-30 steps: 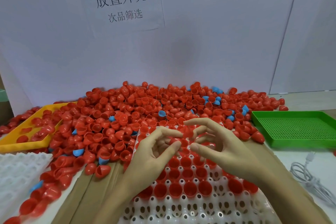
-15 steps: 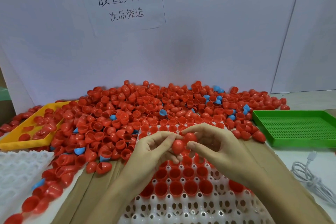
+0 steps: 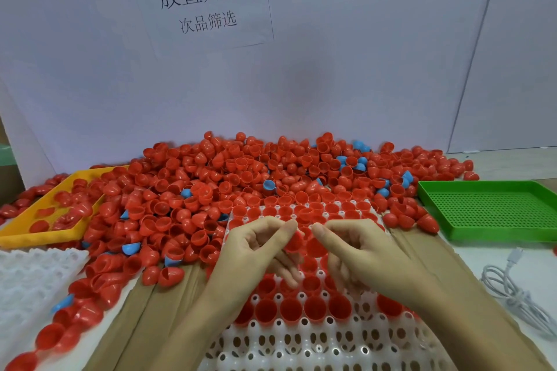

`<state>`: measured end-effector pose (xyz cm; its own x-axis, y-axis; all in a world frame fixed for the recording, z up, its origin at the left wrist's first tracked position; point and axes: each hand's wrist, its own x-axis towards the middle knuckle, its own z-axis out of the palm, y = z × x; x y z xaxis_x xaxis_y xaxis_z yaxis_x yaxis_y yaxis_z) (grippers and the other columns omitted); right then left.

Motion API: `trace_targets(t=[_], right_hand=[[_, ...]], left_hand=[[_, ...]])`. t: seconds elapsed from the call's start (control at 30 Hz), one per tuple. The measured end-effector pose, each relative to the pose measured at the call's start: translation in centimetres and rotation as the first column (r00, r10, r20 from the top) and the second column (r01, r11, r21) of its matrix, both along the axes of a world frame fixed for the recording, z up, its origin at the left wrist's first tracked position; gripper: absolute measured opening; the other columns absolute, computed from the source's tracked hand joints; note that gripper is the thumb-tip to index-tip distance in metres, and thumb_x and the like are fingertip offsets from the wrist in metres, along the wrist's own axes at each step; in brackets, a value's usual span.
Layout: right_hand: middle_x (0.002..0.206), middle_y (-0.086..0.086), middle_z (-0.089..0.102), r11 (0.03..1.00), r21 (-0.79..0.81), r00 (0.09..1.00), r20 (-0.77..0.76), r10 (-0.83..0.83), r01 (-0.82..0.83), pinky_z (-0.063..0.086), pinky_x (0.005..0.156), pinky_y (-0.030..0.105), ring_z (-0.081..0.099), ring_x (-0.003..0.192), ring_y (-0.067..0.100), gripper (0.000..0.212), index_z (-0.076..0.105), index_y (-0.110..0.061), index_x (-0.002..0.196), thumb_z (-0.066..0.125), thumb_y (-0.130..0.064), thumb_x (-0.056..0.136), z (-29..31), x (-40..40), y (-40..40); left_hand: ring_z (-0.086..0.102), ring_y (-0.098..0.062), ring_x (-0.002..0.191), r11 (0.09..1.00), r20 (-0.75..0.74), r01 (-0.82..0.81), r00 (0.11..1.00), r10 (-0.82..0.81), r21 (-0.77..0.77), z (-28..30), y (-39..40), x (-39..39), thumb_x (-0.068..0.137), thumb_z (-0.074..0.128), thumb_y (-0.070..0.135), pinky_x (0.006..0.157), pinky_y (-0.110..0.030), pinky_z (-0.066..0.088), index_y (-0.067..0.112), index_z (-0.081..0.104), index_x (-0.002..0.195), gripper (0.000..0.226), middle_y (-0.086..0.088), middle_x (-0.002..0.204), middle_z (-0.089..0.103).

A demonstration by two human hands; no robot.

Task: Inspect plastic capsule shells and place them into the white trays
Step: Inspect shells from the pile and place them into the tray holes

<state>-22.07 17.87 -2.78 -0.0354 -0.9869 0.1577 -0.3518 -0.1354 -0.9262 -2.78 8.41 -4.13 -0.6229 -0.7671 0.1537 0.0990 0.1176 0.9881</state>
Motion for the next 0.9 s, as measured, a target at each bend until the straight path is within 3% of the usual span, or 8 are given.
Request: trace_targets(t=[0.07,0.2,0.33,0.43,0.53,0.7,0.83,0.9], right_hand=[[0.052,0.008,0.067,0.998,0.046,0.999,-0.015,0.049,-0.049,0.038,0.038,0.021,0.054,0.035,0.017,0.058,0.06,-0.022,0.064,0.049,-0.062,0.103,-0.2,0.1,0.0],[0.052,0.006,0.066,0.993,0.062,0.993,-0.059,0.103,-0.1,0.04,0.041,0.021,0.051,0.035,0.012,0.06,0.063,-0.03,0.057,0.045,-0.061,0.106,-0.6,0.3,-0.1],[0.068,0.009,0.073,0.999,-0.022,0.997,-0.076,0.028,-0.03,0.045,0.051,0.015,0.06,0.048,0.005,0.055,0.078,-0.013,0.082,0.051,-0.056,0.105,-0.9,0.2,-0.3],[0.091,0.004,0.077,0.987,-0.152,0.997,-0.05,-0.051,0.043,0.057,0.064,0.021,0.073,0.07,0.009,0.014,0.076,-0.023,0.111,0.066,-0.029,0.103,-1.0,0.0,-0.5],[0.096,0.003,0.076,0.984,-0.179,1.0,0.014,0.008,-0.006,0.06,0.071,0.029,0.074,0.081,0.017,0.028,0.071,-0.029,0.124,0.072,-0.015,0.1,-0.9,-0.3,-0.5],[0.099,-0.001,0.076,0.979,-0.201,0.996,-0.088,0.013,-0.031,0.065,0.077,0.042,0.075,0.088,0.021,0.029,0.079,-0.032,0.114,0.077,-0.01,0.095,-1.5,0.1,-0.7],[0.095,-0.002,0.079,0.97,-0.242,0.996,-0.08,-0.028,0.008,0.064,0.076,0.031,0.078,0.086,0.019,0.021,0.08,-0.026,0.109,0.08,-0.013,0.093,-2.1,-0.2,-0.9],[0.094,-0.002,0.08,0.97,-0.242,0.998,-0.054,-0.044,0.029,0.062,0.075,0.025,0.078,0.085,0.017,0.018,0.08,-0.022,0.108,0.079,-0.012,0.093,-2.0,-0.7,-1.0]], left_hand=[[0.073,-0.034,0.058,0.998,0.024,-0.01,1.0,0.009,0.068,0.0,0.1,-0.1,0.092,0.073,0.05,0.046,-0.026,0.055,0.012,0.077,0.09,0.038,-0.024,0.075,0.073],[0.072,-0.033,0.054,0.993,0.037,-0.009,0.999,0.005,0.116,-0.1,0.0,-0.1,0.091,0.074,0.049,0.044,-0.023,0.052,0.012,0.076,0.082,0.038,-0.025,0.072,0.072],[0.072,-0.031,0.053,0.993,0.042,-0.013,0.999,0.008,0.121,-0.2,-0.1,-0.2,0.09,0.074,0.05,0.045,-0.022,0.053,0.01,0.076,0.084,0.041,-0.025,0.072,0.072],[0.072,-0.03,0.053,0.991,0.044,-0.038,0.999,0.032,0.125,-0.3,-0.3,-0.2,0.09,0.074,0.05,0.044,-0.022,0.053,0.012,0.077,0.08,0.039,-0.024,0.071,0.072],[0.072,-0.028,0.053,0.986,0.048,-0.057,0.998,0.05,0.156,-0.3,-0.3,-0.1,0.09,0.073,0.054,0.044,-0.021,0.052,0.012,0.078,0.08,0.043,-0.024,0.071,0.072],[0.071,-0.023,0.053,0.975,0.056,-0.026,0.998,0.014,0.222,-0.4,-0.3,-0.1,0.084,0.066,0.068,0.045,-0.019,0.051,0.02,0.082,0.086,0.05,-0.022,0.071,0.073],[0.074,-0.026,0.059,0.961,0.009,-0.012,1.0,0.01,0.276,-0.5,-0.7,0.0,0.084,0.059,0.073,0.048,-0.021,0.055,0.003,0.069,0.112,0.076,-0.025,0.079,0.073],[0.075,-0.027,0.062,0.962,-0.018,0.031,0.999,-0.027,0.271,-0.4,-0.8,0.2,0.085,0.059,0.074,0.051,-0.022,0.057,0.007,0.067,0.121,0.076,-0.026,0.085,0.075]])
